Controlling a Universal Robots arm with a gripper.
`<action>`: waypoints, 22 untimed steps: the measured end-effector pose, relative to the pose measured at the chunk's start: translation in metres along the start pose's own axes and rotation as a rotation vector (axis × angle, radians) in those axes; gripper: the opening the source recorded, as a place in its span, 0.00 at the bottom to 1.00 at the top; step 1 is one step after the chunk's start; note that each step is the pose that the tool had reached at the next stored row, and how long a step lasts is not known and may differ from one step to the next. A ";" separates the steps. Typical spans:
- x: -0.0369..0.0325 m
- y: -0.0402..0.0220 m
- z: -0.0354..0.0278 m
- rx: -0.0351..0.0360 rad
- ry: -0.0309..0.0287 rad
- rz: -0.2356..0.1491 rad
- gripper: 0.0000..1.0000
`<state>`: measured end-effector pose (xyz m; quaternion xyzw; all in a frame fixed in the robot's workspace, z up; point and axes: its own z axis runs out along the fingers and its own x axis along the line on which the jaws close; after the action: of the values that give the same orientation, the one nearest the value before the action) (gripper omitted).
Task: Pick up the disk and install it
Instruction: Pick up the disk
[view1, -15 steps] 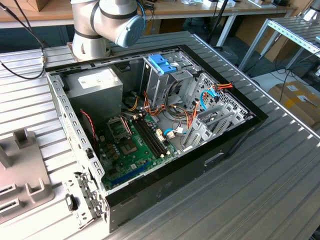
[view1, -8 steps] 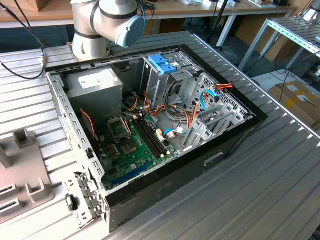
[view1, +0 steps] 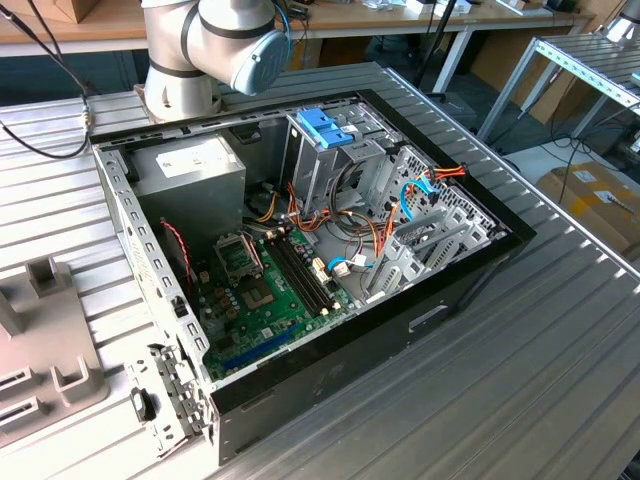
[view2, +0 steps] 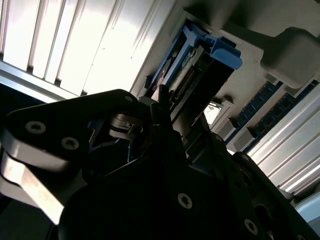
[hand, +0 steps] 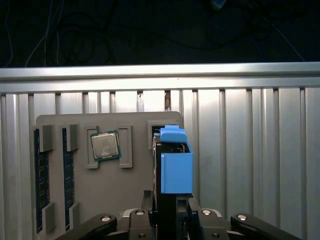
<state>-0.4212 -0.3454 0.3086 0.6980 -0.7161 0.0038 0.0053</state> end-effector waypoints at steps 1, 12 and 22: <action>0.0000 0.0000 -0.0011 -0.0001 0.0000 0.000 0.35; 0.0003 0.0001 -0.0253 -0.0001 0.0000 0.000 0.35; 0.0006 0.0001 -0.0469 -0.0001 0.0007 0.000 0.35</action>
<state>-0.4212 -0.3454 0.3555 0.6980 -0.7161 0.0040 0.0056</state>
